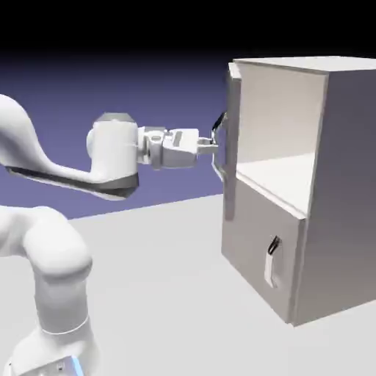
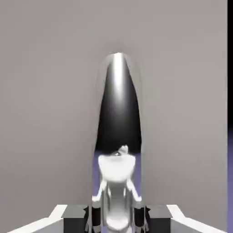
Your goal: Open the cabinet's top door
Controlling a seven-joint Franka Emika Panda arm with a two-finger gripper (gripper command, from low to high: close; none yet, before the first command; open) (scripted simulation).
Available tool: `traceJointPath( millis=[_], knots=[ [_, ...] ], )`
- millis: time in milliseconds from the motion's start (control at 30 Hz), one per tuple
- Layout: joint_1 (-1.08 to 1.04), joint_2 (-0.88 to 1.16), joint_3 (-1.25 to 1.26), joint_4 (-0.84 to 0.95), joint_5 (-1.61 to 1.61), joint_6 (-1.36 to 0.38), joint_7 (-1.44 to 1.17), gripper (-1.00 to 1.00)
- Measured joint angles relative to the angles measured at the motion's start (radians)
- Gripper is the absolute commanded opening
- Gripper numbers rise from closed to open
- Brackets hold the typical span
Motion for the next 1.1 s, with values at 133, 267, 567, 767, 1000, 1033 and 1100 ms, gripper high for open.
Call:
traceJointPath(
  millis=[133,267,567,767,1000,1033,1100],
  knots=[
    [0.025,-0.038,0.113,-0.019,0.174,-0.105,-0.058,-1.0],
    [0.058,-0.048,0.241,-0.015,0.348,-0.234,-0.099,-1.0],
    [0.068,0.059,0.565,0.116,0.705,-0.578,-0.115,-1.0],
    [-0.033,0.187,0.782,0.29,0.878,-0.811,-0.091,-1.0],
    [-0.251,0.319,1.036,0.531,1.01,-1.057,-0.059,-1.0],
    [-0.287,0.332,1.071,0.565,1.024,-1.087,-0.056,-1.0],
    [-0.36,0.352,1.139,0.628,1.049,-1.141,-0.052,-1.0]
  ],
)
